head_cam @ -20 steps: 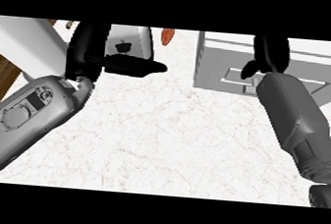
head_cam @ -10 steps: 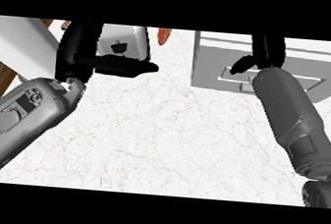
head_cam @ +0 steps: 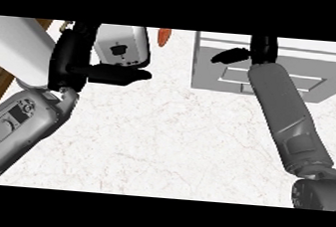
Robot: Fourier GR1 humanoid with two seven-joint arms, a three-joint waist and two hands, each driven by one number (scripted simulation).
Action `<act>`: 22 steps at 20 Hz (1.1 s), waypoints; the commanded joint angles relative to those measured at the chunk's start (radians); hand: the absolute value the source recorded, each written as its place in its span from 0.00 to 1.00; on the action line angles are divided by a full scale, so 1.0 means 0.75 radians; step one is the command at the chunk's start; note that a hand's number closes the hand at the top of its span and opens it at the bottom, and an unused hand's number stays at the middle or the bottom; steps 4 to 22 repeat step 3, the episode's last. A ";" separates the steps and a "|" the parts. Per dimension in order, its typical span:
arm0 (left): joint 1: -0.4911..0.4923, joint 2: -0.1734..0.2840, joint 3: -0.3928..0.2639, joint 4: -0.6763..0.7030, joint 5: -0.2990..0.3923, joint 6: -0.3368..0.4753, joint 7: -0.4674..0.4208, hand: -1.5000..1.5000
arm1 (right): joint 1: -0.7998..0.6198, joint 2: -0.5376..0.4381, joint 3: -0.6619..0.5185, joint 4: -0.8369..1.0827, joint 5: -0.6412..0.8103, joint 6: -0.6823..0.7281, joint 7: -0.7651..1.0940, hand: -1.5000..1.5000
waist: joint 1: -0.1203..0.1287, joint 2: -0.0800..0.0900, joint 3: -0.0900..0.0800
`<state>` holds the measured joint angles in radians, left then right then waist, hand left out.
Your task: Pick up the can, place it into the drawer and close the drawer
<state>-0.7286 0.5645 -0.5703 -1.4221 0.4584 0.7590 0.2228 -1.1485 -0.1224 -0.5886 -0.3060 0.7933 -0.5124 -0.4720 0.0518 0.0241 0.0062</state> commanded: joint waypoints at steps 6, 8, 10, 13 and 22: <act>0.091 -0.013 0.039 -0.035 -0.010 -0.028 -0.051 0.00 | -0.113 0.039 -0.107 -0.006 -0.150 0.023 0.008 0.00 | 0.003 -0.009 -0.007; 0.091 -0.013 0.039 -0.035 -0.010 -0.028 -0.051 0.00 | -0.113 0.039 -0.107 -0.006 -0.150 0.023 0.008 0.00 | 0.003 -0.009 -0.007; 0.091 -0.013 0.039 -0.035 -0.010 -0.028 -0.051 0.00 | -0.113 0.039 -0.107 -0.006 -0.150 0.023 0.008 0.00 | 0.003 -0.009 -0.007; 0.091 -0.013 0.039 -0.035 -0.010 -0.028 -0.051 0.00 | -0.113 0.039 -0.107 -0.006 -0.150 0.023 0.008 0.00 | 0.003 -0.009 -0.007; 0.091 -0.013 0.039 -0.035 -0.010 -0.028 -0.051 0.00 | -0.113 0.039 -0.107 -0.006 -0.150 0.023 0.008 0.00 | 0.003 -0.009 -0.007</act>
